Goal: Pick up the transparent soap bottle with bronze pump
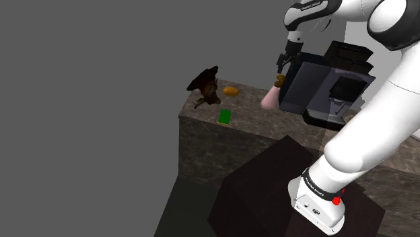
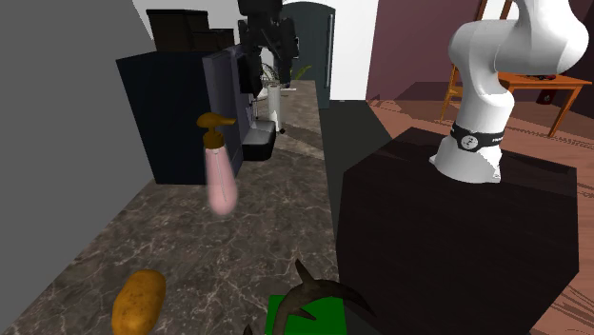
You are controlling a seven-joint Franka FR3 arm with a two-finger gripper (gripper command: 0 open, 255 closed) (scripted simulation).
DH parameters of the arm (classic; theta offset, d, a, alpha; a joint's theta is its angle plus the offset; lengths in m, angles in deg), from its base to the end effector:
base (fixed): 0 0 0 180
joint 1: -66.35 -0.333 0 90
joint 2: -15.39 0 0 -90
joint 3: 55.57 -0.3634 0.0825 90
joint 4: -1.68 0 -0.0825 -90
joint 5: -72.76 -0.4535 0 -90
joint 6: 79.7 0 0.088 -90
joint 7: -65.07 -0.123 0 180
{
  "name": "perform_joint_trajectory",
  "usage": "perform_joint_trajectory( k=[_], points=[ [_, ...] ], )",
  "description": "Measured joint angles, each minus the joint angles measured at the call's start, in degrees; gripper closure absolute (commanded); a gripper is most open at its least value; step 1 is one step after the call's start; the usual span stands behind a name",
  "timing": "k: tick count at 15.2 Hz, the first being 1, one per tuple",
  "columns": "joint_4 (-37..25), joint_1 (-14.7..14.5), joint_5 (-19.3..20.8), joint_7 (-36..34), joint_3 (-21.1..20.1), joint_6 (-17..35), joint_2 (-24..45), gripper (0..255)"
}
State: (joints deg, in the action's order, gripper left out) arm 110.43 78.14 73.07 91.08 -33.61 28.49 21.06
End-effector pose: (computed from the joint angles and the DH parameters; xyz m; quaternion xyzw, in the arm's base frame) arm 0.5335 -0.3507 0.4468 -0.9963 0.0665 0.0545 0.0071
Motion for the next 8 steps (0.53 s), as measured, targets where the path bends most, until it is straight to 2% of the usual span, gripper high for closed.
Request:
perform_joint_trajectory(
  k=[8],
  points=[
    [-18.19, 6.87, -8.76, 7.04, 1.07, -1.75, 17.91, 0]
  ],
)
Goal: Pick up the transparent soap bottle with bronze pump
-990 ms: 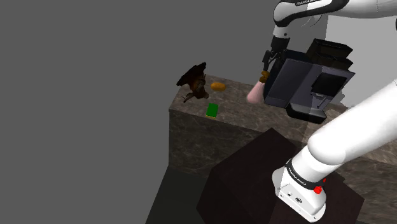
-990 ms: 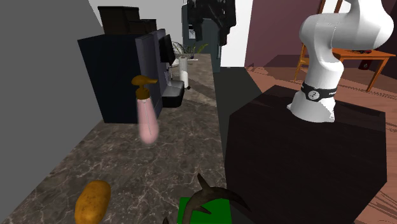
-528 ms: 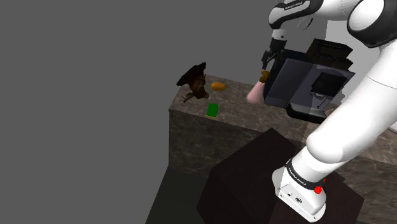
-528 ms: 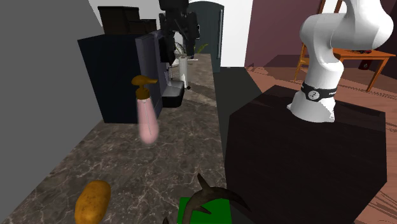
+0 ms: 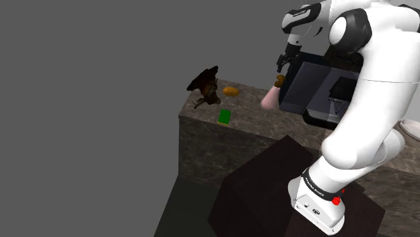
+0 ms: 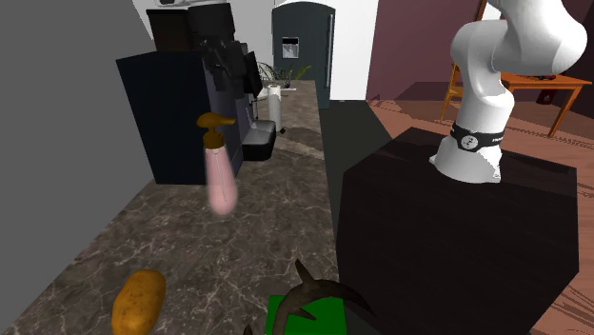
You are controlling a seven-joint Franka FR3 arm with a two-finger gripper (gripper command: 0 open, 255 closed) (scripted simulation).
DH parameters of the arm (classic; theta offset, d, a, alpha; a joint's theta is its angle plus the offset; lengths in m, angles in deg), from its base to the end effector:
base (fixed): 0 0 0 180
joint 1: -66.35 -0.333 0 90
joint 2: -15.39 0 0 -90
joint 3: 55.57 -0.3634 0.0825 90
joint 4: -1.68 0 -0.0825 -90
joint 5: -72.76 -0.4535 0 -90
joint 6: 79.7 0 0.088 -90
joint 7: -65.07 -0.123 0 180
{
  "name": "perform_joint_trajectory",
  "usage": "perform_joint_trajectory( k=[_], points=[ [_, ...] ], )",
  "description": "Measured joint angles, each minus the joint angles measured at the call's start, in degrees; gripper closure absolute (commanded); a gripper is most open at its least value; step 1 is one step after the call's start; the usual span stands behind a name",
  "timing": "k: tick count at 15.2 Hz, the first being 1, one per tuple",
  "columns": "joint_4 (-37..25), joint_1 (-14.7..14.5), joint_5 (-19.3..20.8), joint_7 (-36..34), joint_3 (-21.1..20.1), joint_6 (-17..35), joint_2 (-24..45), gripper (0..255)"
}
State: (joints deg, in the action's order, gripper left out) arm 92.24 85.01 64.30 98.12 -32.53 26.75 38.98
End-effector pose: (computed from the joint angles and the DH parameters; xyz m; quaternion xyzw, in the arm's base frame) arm 0.5821 -0.4539 0.4088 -0.9948 0.0886 0.0456 0.0227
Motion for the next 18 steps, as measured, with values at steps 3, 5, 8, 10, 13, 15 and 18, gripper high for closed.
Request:
perform_joint_trajectory(
  k=[3, 5, 8, 10, 13, 15, 18],
  points=[
    [-8.48, 3.18, -3.11, 1.25, -0.65, -1.31, 7.66, 0],
    [-16.23, 5.95, -4.88, 2.03, -1.15, -3.87, 13.08, 0],
    [-18.36, 6.91, -5.72, 2.25, -1.54, -3.53, 15.63, 0],
    [-17.08, 6.91, -5.89, 2.52, -1.6, -2.05, 15.91, 0],
    [-16.73, 7.09, -6.19, 2.75, -1.79, -0.72, 16.92, 0],
    [-16.35, 7.0, -6.23, 2.74, -1.82, -0.27, 16.96, 255],
    [-16.17, 6.94, -6.24, 2.74, -1.83, -0.1, 16.89, 255]
  ],
)
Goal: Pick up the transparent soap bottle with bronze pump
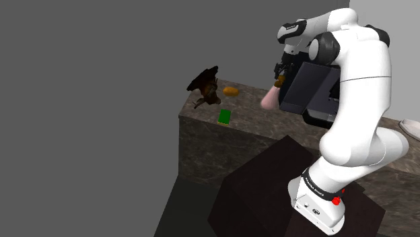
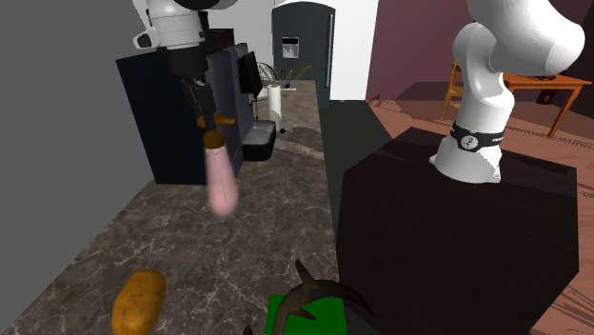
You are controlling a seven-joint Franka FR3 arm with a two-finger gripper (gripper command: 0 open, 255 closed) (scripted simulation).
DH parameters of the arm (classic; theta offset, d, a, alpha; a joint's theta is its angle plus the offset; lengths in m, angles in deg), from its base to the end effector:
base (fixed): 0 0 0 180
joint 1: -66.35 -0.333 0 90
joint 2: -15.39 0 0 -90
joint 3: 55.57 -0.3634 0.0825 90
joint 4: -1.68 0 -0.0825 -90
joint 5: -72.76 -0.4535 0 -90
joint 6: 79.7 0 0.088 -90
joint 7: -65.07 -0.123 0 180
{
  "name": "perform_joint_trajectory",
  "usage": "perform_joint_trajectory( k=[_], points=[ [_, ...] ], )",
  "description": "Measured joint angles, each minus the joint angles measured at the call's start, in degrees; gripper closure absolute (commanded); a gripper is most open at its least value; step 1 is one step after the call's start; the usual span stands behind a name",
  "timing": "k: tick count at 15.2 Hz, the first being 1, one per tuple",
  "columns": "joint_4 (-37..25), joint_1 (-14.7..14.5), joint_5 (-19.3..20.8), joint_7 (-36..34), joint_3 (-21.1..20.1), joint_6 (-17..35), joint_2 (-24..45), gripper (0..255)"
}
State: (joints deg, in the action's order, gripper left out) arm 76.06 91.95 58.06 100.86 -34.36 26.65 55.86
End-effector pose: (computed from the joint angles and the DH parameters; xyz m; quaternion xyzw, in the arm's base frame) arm 0.6214 -0.5284 0.3307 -0.9933 0.1037 0.0381 0.0340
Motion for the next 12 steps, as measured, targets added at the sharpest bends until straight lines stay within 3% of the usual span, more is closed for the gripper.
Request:
perform_joint_trajectory(
  k=[6, 12],
  points=[
    [-0.01, 0.0, -0.02, 0.01, -0.01, 0.02, 0.01, 255],
    [-2.51, 0.19, 0.37, -0.37, 0.22, -3.27, -0.75, 255]
  ],
)
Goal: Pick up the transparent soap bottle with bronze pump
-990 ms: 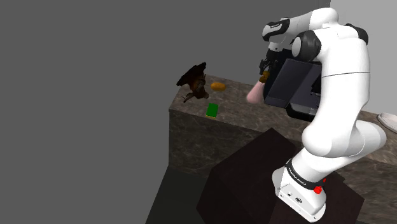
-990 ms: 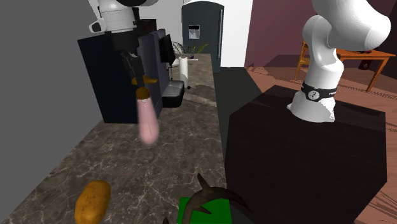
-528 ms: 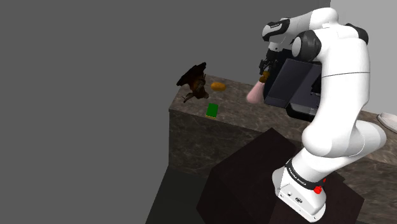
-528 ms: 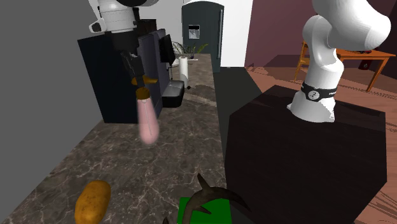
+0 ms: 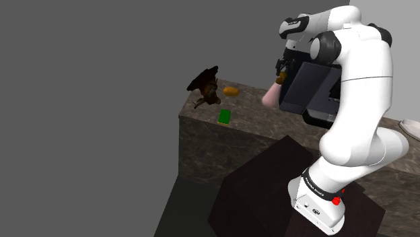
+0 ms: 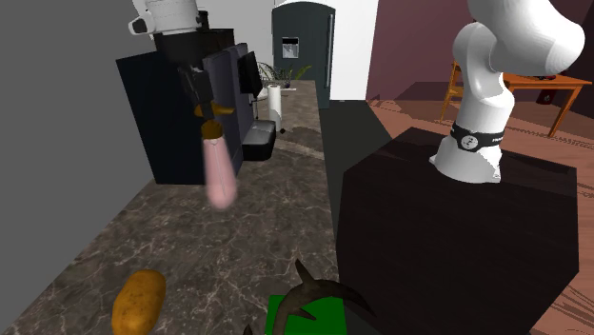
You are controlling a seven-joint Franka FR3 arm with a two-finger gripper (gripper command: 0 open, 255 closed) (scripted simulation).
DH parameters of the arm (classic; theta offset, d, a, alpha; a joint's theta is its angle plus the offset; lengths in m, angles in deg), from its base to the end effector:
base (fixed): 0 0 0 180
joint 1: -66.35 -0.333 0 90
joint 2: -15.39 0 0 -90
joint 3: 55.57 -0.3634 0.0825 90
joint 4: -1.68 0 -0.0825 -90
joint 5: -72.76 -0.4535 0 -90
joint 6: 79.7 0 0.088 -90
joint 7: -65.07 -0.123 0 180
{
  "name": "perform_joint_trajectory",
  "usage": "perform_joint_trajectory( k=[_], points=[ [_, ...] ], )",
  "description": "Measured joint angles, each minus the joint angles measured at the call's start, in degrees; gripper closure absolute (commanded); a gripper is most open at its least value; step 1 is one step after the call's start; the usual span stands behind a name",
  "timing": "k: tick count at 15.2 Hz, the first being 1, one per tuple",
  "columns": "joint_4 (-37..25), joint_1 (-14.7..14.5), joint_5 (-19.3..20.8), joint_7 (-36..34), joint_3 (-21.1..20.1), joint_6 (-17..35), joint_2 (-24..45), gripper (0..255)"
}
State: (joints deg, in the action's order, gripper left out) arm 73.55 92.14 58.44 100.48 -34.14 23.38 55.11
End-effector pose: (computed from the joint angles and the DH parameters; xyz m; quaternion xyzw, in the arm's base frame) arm 0.6231 -0.5295 0.3597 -0.9932 0.1038 0.0388 0.0344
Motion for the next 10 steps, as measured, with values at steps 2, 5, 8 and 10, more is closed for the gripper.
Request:
perform_joint_trajectory(
  k=[2, 5, 8, 10],
  points=[
    [-0.83, 0.11, 0.15, -0.05, 0.11, -1.22, -0.4, 255],
    [-2.26, 0.19, 0.35, -0.27, 0.22, -3.09, -0.88, 255],
    [-4.33, 0.52, 0.49, -0.38, 0.33, -5.34, -1.12, 255],
    [-5.23, 0.53, 0.58, -0.57, 0.37, -6.44, -1.37, 255]
  ],
)
